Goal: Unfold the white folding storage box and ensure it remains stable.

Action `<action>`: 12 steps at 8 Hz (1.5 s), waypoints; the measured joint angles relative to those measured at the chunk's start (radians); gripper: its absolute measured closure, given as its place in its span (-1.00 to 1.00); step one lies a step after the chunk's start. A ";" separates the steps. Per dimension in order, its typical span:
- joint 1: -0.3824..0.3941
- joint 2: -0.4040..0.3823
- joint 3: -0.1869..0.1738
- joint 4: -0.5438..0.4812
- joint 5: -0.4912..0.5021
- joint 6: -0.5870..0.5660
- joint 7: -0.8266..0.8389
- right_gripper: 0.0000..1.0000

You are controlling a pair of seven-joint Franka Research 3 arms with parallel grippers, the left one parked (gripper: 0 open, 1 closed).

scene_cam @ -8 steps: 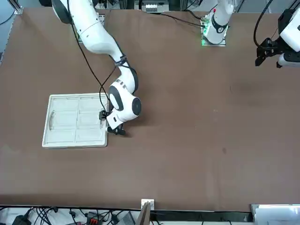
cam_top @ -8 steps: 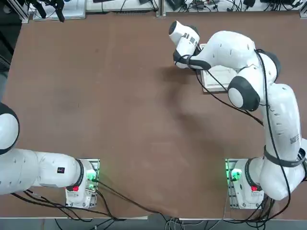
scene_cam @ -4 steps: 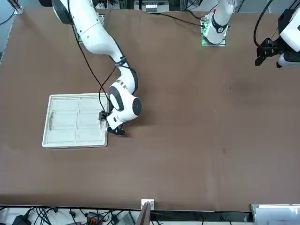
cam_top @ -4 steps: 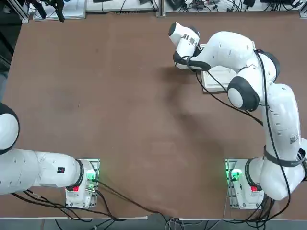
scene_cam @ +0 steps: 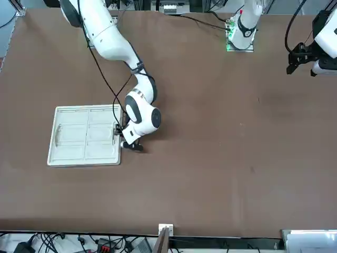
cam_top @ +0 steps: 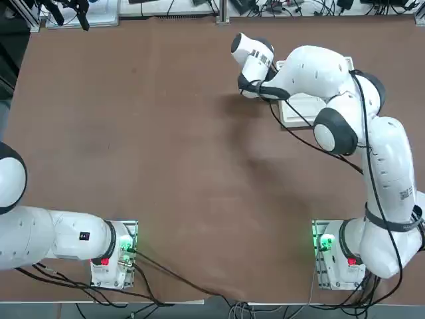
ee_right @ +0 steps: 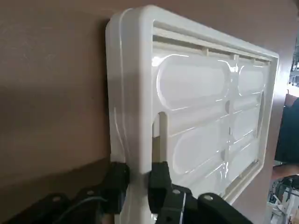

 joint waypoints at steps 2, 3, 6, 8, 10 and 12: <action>0.013 0.005 -0.002 0.000 -0.024 -0.010 0.000 0.46; 0.026 0.010 -0.003 0.000 -0.051 -0.021 0.002 0.46; 0.073 0.015 -0.012 0.000 -0.137 -0.074 0.003 0.46; 0.100 0.015 -0.014 0.000 -0.175 -0.116 0.007 0.46; 0.126 0.015 -0.018 0.000 -0.212 -0.158 0.011 0.46; 0.144 0.014 -0.023 0.015 -0.234 -0.206 0.016 0.46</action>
